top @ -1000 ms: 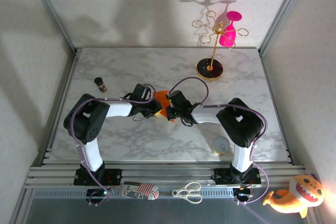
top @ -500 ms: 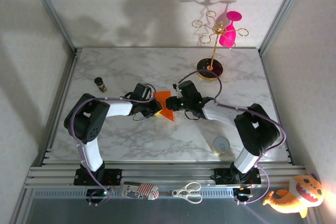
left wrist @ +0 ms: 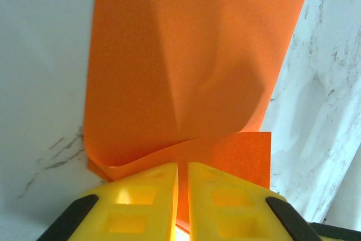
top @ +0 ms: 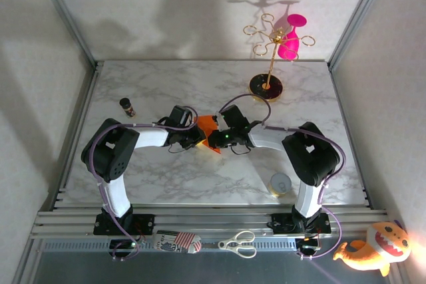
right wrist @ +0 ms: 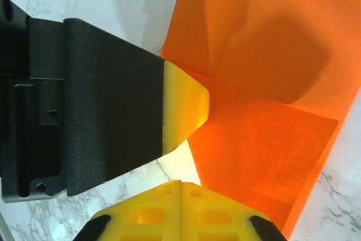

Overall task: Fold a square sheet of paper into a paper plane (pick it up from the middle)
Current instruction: Third fold the triangle at the center of the table.

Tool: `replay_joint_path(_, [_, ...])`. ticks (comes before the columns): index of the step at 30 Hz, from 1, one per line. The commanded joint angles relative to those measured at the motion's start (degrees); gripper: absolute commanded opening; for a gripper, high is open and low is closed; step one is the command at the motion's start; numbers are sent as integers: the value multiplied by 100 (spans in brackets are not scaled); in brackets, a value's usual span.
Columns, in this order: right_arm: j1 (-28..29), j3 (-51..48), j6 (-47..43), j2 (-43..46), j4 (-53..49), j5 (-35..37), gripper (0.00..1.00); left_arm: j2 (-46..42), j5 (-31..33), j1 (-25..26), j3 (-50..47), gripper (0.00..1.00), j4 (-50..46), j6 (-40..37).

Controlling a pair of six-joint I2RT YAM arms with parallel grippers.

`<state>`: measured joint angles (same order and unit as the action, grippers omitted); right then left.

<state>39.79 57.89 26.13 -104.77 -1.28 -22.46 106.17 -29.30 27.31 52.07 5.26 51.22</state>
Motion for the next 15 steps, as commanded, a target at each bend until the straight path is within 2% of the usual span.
replay_joint_path(1, [28,218,-108,-142,-186,-137,7,176,390,20,-4,14,-464,-112])
replay_joint_path(15, [29,212,-223,-354,-432,-146,6,216,429,20,-39,13,-486,-68])
